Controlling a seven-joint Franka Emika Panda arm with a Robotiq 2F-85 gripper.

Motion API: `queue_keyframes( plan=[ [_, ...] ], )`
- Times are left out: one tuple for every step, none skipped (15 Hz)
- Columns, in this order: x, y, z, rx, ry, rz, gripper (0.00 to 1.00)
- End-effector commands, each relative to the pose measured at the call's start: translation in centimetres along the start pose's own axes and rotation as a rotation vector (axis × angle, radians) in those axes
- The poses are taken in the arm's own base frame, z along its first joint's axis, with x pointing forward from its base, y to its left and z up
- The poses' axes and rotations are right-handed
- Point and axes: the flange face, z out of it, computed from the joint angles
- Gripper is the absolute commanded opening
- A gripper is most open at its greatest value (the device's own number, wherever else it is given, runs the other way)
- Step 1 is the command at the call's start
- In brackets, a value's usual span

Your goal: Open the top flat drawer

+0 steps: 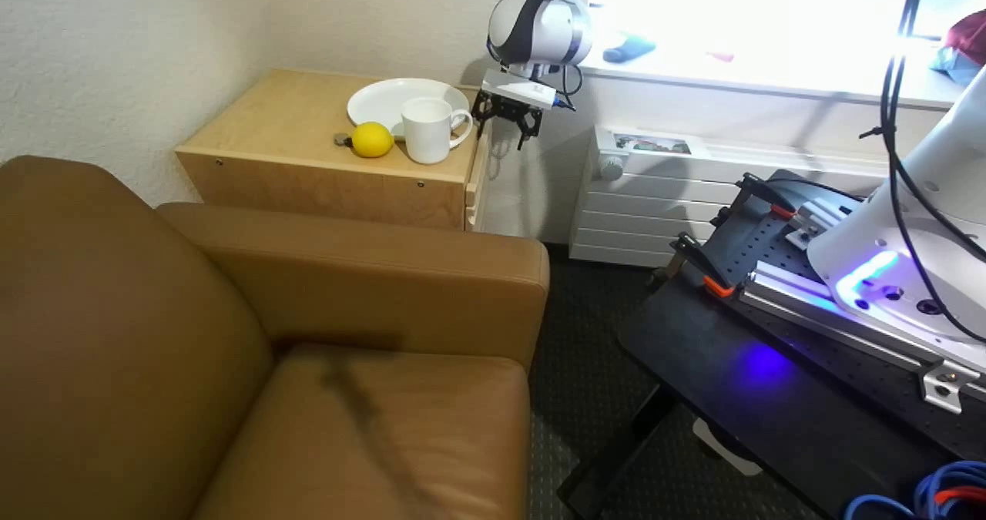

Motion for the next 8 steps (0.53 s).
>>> queue_keyframes(
  plan=[
    [0.4,-0.7,1.7,-0.015,-0.006,0.021,1.0],
    [0.1,-0.9,2.6,-0.028,-0.019,0.027,1.0],
    [-0.2,-1.2,3.3,-0.039,-0.028,0.023,1.0],
    [-0.5,-1.6,3.4,-0.043,-0.05,0.016,1.0],
    [-0.7,-1.7,3.8,-0.056,-0.054,0.017,1.0],
    [-0.6,-2.0,3.8,-0.058,-0.075,0.012,1.0],
    [-0.7,-2.2,3.9,-0.063,-0.09,0.008,1.0],
    [-0.5,-2.2,4.1,-0.079,-0.095,-0.002,1.0]
  ],
)
